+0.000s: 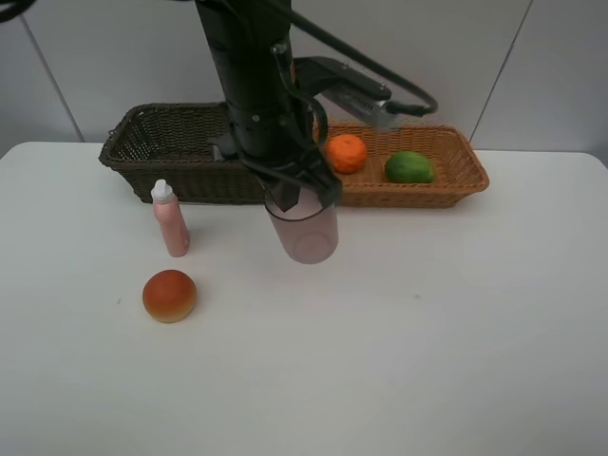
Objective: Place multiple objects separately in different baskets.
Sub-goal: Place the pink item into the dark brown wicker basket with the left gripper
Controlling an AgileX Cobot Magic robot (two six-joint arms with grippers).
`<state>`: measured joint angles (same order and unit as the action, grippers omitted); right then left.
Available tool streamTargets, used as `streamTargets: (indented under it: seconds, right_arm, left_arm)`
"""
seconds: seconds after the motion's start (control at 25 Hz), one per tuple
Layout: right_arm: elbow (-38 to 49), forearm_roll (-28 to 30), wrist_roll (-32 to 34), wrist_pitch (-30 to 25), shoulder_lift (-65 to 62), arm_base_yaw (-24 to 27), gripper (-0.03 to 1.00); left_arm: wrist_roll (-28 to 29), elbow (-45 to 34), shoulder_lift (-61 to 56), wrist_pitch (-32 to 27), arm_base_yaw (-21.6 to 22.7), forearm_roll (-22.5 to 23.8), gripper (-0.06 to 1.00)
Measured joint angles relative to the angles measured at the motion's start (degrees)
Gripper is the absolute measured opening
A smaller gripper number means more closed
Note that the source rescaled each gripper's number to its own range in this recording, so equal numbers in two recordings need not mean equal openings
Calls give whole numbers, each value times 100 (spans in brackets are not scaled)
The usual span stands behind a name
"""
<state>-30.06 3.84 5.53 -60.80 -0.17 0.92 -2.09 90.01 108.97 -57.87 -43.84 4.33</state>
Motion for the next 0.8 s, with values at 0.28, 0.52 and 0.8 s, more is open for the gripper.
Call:
streamTargets:
  seconds: [0.28,0.52,0.8]
  right_arm:
    - [0,0,0,0,0,0,84]
    - [0,0,0,0,0,0,84]
    - [0,0,0,0,0,0,84]
  left_arm:
    - [0,559,-338,-268,728,20,0]
    - [0,778,-392,-300,1597,241,0]
    - [0,790,-392,159,2642,328,0]
